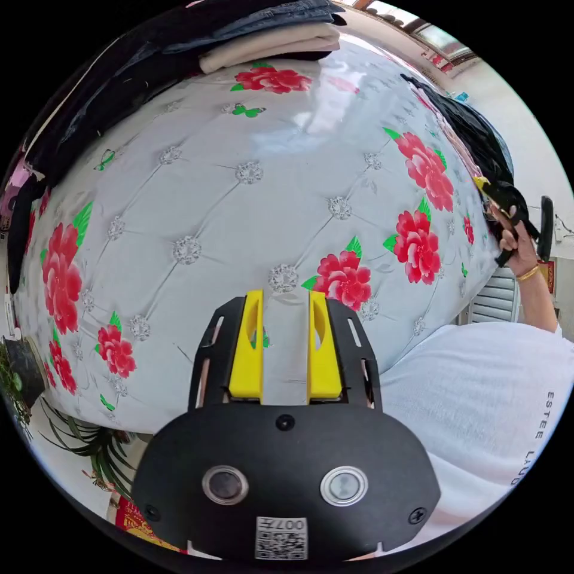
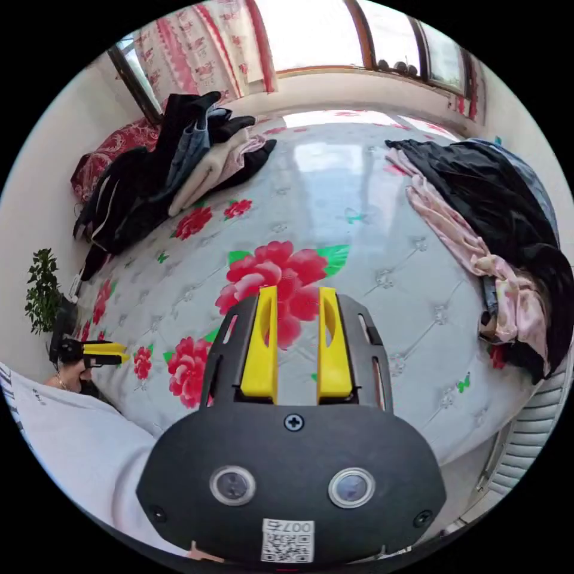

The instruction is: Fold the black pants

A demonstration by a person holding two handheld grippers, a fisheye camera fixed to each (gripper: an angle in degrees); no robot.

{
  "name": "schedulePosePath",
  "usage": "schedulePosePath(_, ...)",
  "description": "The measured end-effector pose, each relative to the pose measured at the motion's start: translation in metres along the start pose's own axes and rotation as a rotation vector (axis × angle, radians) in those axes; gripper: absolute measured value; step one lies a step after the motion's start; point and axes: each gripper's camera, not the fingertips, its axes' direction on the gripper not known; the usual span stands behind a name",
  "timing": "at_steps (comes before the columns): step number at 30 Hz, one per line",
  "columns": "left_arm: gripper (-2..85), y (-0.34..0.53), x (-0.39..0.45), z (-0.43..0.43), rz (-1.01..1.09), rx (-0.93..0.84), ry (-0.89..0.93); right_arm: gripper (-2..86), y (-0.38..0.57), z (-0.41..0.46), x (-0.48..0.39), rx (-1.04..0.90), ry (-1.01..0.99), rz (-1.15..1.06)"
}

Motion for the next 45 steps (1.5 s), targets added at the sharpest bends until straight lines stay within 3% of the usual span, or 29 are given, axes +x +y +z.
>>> schedulePosePath(4, 8.9, 0.003, 0.026, 0.005, -0.023, 0.059, -0.173, 8.9, -0.020, -0.142, 0.171, 0.218, 0.526, 0.202)
schedulePosePath(7, 8.7, 0.002, 0.023, 0.005, -0.076, 0.074, -0.166, 9.6, -0.042, -0.209, 0.273, 0.188, 0.700, 0.310)
schedulePosePath(11, 8.4, -0.002, 0.021, 0.006, -0.113, 0.070, -0.174, 7.2, -0.066, -0.234, 0.364, 0.075, 0.709, 0.450)
schedulePosePath(15, 8.2, -0.002, 0.014, 0.006, -0.161, 0.076, -0.169, 1.6, -0.067, -0.195, 0.413, -0.129, 0.516, 0.592)
schedulePosePath(20, 5.2, 0.003, 0.000, 0.006, -0.203, 0.079, -0.118, 0.1, -0.054, -0.155, 0.310, -0.084, 0.273, 0.303)
schedulePosePath(26, 8.2, 0.019, -0.007, -0.001, -0.126, 0.184, 0.111, 0.0, -0.021, -0.127, 0.073, -0.065, -0.177, -0.052)
schedulePosePath(30, 9.6, 0.030, -0.017, -0.014, -0.050, 0.261, 0.208, 0.5, -0.024, -0.122, -0.086, -0.163, -0.521, -0.290)
schedulePosePath(34, 9.7, 0.057, -0.056, -0.033, -0.117, 0.361, 0.227, 2.2, -0.025, -0.140, -0.220, -0.183, -0.634, -0.594)
schedulePosePath(38, 9.7, 0.091, -0.088, -0.050, -0.172, 0.432, 0.118, 3.9, -0.027, -0.150, -0.250, -0.199, -0.640, -0.623)
schedulePosePath(41, 9.7, 0.101, -0.087, -0.058, -0.097, 0.446, 0.020, 5.2, -0.020, -0.160, -0.224, -0.138, -0.513, -0.547)
schedulePosePath(45, 10.4, 0.071, -0.025, -0.054, 0.239, 0.449, 0.028, 6.4, -0.008, -0.164, -0.140, -0.143, -0.364, -0.267)
